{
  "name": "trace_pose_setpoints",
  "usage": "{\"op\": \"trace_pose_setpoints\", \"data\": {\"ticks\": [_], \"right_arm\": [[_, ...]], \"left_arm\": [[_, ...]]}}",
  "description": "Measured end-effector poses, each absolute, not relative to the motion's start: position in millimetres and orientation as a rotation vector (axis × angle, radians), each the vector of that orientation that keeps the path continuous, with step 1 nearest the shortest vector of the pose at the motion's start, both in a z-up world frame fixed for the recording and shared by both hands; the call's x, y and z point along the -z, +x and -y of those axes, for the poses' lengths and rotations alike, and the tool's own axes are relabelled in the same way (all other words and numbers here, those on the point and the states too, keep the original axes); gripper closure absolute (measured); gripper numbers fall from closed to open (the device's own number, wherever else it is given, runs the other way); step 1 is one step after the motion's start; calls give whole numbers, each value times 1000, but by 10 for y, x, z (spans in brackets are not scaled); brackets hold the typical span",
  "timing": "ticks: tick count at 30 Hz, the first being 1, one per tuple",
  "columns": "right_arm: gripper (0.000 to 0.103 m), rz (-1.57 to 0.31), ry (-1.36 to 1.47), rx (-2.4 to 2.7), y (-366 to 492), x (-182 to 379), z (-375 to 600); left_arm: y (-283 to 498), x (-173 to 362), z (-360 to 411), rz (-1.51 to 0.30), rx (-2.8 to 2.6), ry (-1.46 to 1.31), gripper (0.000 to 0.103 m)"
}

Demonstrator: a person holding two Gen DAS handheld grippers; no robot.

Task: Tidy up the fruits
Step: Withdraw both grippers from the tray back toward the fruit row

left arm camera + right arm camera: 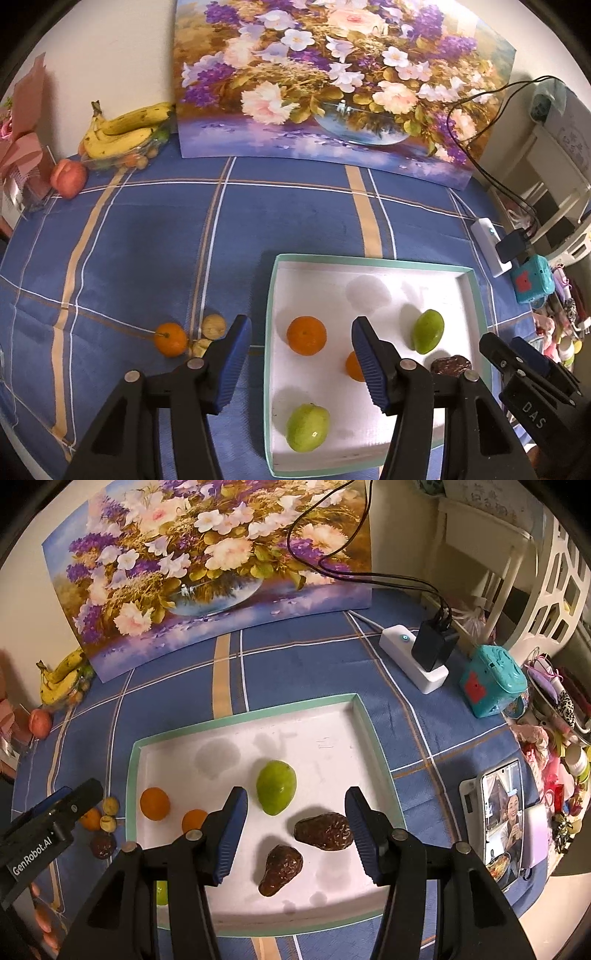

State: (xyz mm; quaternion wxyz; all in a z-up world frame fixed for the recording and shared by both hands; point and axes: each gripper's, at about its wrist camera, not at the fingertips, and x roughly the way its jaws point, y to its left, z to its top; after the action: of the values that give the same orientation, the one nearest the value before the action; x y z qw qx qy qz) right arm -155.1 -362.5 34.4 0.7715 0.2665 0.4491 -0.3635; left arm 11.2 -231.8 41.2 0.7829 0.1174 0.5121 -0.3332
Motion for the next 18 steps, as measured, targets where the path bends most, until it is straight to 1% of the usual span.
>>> {"op": "trace_pose_setpoints", "data": {"ticks": [2, 4, 5, 6, 7, 8, 9, 11, 12, 13, 14, 15, 18], "right_arm": [[47, -974, 577, 786, -1546, -340, 3623], [47, -979, 580, 780, -1536, -318, 3624], [46, -985, 584, 776, -1529, -298, 3624], [45, -989, 587, 774, -1524, -279, 3626], [42, -996, 590, 775, -1519, -254, 3629], [36, -1001, 592, 778, -1520, -238, 3631], [35, -1004, 593, 779, -1516, -225, 3634], [33, -1009, 598, 777, -1510, -194, 3638], [32, -1010, 599, 776, -1509, -184, 3639], [29, -1012, 600, 776, -1507, -170, 3640], [23, -1014, 600, 777, -1508, -160, 3644], [20, -1015, 600, 779, -1507, -146, 3645], [18, -1013, 589, 777, -1495, -125, 3634]], "left_arm": [[125, -391, 2309, -1104, 700, 260, 29], [145, -357, 2303, -1112, 688, 264, 27], [153, -334, 2299, -1118, 679, 266, 24], [164, -306, 2294, -1122, 667, 272, 22], [173, -285, 2287, -1126, 657, 274, 21], [187, -259, 2283, -1132, 648, 271, 15], [203, -230, 2276, -1134, 624, 284, 6], [221, -201, 2252, -1125, 590, 297, 0], [233, -189, 2241, -1125, 576, 301, 0], [249, -175, 2226, -1127, 563, 303, 0], [269, -158, 2208, -1131, 553, 301, 0], [289, -141, 2189, -1134, 544, 297, 0], [332, -110, 2153, -1135, 520, 295, 0]]}}
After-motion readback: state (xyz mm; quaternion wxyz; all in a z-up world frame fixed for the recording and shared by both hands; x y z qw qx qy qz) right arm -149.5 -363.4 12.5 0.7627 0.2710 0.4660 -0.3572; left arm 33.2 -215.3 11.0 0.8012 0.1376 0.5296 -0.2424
